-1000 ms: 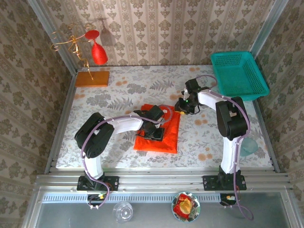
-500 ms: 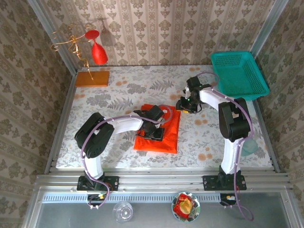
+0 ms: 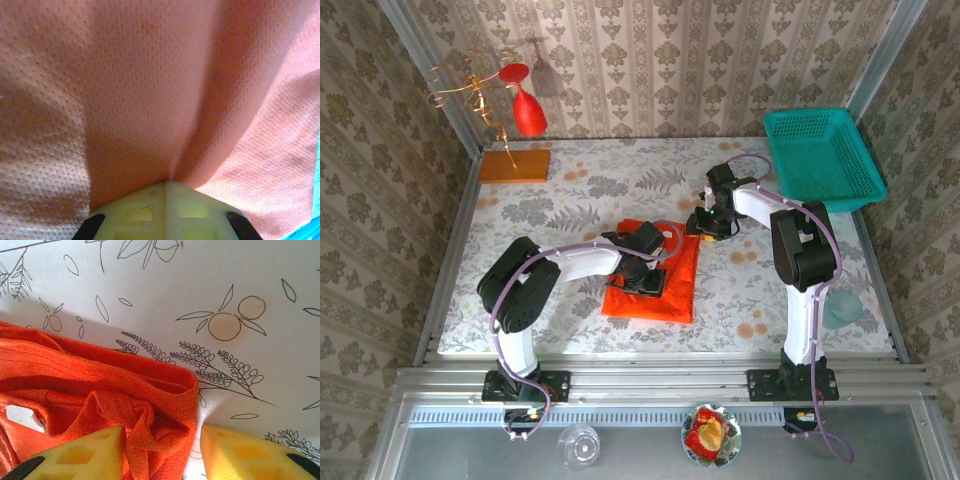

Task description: Fold the inside-out t-shirt

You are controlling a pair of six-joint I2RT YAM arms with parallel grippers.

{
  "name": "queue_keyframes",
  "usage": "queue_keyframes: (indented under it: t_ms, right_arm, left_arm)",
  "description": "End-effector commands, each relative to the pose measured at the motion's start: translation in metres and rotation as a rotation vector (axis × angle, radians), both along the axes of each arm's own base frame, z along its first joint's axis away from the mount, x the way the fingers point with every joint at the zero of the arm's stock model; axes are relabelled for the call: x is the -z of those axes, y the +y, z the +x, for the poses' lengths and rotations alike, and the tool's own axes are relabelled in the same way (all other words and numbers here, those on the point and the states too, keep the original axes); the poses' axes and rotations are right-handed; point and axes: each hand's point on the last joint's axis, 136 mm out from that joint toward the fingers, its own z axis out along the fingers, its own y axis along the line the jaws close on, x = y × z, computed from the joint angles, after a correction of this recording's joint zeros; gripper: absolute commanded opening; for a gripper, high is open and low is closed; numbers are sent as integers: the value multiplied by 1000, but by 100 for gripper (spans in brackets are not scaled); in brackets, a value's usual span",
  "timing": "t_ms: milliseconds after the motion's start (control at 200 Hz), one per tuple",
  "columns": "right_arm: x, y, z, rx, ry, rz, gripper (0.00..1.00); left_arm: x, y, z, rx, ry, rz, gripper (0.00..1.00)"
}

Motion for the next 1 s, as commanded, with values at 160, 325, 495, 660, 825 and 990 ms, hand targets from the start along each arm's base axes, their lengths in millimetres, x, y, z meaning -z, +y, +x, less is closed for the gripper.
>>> queue_keyframes:
  t_ms: [160, 325, 495, 660, 825, 990]
  right_arm:
    - [7, 16, 0, -3, 0, 79, 41]
    - [0, 18, 5, 16, -36, 124, 38]
    - [-4, 19, 5, 20, -41, 140, 36]
    - [-6, 19, 5, 25, -44, 155, 34]
    - [-8, 18, 5, 29, -47, 165, 33]
    - [-12, 18, 5, 34, -55, 181, 30]
  left_arm:
    - [21, 20, -13, -21, 57, 95, 2]
    - [22, 19, -14, -20, 61, 92, 2]
    - [23, 18, -14, -17, 65, 92, 2]
    - [24, 19, -15, -19, 68, 93, 2]
    - [23, 18, -15, -19, 68, 91, 2]
    - [24, 18, -15, -19, 70, 93, 1]
